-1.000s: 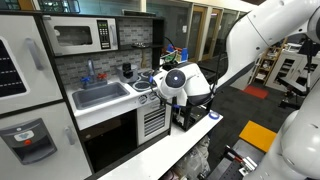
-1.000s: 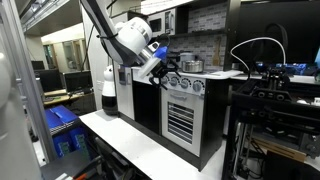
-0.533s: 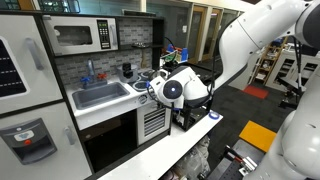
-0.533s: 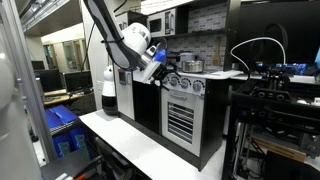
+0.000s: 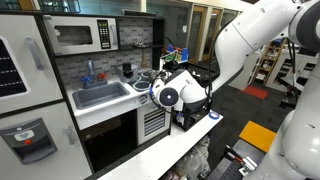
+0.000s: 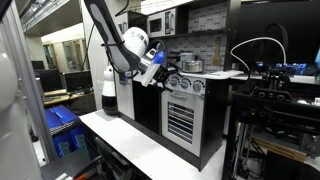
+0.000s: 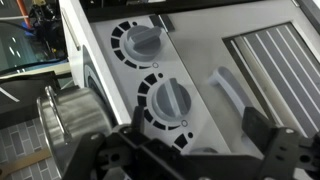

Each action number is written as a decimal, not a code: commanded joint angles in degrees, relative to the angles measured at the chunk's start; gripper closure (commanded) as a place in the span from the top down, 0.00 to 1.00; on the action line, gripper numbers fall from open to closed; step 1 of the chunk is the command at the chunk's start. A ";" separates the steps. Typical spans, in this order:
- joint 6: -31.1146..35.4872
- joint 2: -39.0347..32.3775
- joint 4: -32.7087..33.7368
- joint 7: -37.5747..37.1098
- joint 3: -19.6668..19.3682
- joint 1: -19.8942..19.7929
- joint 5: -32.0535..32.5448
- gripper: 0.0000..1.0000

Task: Turn the second knob from the right

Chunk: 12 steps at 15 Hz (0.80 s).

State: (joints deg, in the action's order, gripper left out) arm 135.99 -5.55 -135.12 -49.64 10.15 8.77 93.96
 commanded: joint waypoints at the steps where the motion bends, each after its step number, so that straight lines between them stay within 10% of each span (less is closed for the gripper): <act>1: -4.88 -1.59 1.86 -0.74 0.20 0.79 -0.28 1.00; 12: -19.71 -5.96 6.38 2.63 2.18 3.83 -10.54 1.00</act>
State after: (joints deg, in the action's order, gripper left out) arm 120.09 -9.56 -131.36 -49.50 11.80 12.09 86.60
